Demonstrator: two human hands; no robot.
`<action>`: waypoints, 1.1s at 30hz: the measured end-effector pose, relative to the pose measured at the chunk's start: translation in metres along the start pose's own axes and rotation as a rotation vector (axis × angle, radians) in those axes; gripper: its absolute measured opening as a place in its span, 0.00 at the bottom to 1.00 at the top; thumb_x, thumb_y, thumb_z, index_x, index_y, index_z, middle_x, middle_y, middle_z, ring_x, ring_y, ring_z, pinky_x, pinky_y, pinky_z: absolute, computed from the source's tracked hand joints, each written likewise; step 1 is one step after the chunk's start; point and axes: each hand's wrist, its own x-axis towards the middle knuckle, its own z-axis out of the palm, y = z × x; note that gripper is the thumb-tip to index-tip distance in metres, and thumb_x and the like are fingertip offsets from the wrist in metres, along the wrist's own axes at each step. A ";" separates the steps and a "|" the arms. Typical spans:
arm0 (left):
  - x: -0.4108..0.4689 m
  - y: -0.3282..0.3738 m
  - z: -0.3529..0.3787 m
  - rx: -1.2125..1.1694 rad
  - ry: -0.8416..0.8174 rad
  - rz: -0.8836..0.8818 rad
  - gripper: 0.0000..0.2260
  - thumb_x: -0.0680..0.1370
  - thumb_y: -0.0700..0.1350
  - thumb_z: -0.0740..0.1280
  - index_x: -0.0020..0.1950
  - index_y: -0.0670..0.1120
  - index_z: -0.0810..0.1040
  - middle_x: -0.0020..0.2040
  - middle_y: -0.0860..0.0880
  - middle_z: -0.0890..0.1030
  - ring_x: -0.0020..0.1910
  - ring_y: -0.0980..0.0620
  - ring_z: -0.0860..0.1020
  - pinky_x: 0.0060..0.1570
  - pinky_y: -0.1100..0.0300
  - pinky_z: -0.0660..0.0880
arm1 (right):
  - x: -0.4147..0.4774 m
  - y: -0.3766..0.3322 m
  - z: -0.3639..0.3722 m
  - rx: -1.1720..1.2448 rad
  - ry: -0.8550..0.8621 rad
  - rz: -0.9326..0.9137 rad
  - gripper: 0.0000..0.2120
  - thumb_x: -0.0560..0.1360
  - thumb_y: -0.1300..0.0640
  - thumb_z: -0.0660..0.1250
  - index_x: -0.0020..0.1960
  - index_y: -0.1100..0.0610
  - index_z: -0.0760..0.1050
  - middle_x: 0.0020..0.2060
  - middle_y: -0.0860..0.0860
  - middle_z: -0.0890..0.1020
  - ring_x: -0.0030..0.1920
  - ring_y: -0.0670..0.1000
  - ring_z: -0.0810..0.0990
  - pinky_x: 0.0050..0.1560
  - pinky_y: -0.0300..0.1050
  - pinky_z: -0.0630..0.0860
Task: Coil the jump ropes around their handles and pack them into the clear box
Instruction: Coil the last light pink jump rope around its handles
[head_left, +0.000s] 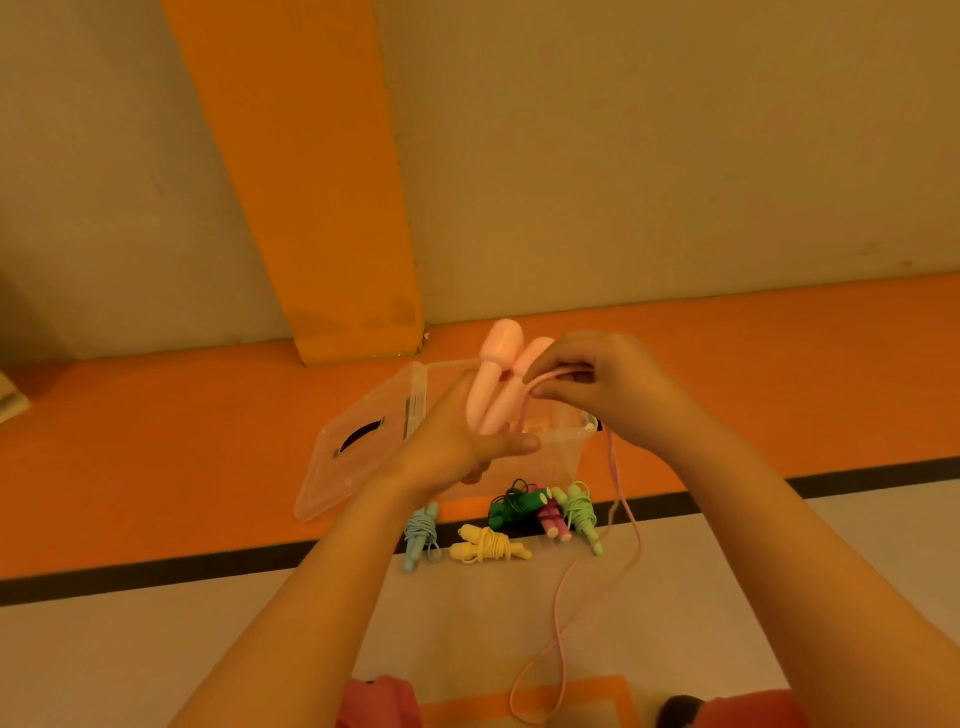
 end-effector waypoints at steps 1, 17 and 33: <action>-0.001 0.000 0.005 0.022 -0.031 -0.001 0.31 0.70 0.39 0.76 0.66 0.55 0.65 0.39 0.48 0.72 0.26 0.55 0.67 0.24 0.61 0.64 | 0.000 -0.001 0.000 -0.003 -0.017 -0.017 0.05 0.70 0.61 0.73 0.45 0.54 0.83 0.41 0.50 0.82 0.42 0.48 0.79 0.44 0.44 0.74; -0.014 0.012 0.008 0.187 -0.483 -0.201 0.09 0.78 0.37 0.66 0.53 0.50 0.71 0.27 0.54 0.73 0.25 0.54 0.63 0.24 0.62 0.59 | -0.009 -0.003 -0.019 0.043 -0.205 0.054 0.05 0.67 0.62 0.75 0.40 0.53 0.82 0.37 0.45 0.83 0.40 0.43 0.80 0.41 0.40 0.76; -0.018 0.014 0.020 -0.130 -0.630 -0.101 0.11 0.74 0.35 0.68 0.54 0.43 0.71 0.35 0.47 0.75 0.22 0.57 0.64 0.22 0.66 0.60 | -0.026 0.027 -0.041 0.461 -0.190 0.249 0.15 0.70 0.75 0.65 0.41 0.57 0.82 0.36 0.48 0.84 0.38 0.43 0.80 0.37 0.35 0.76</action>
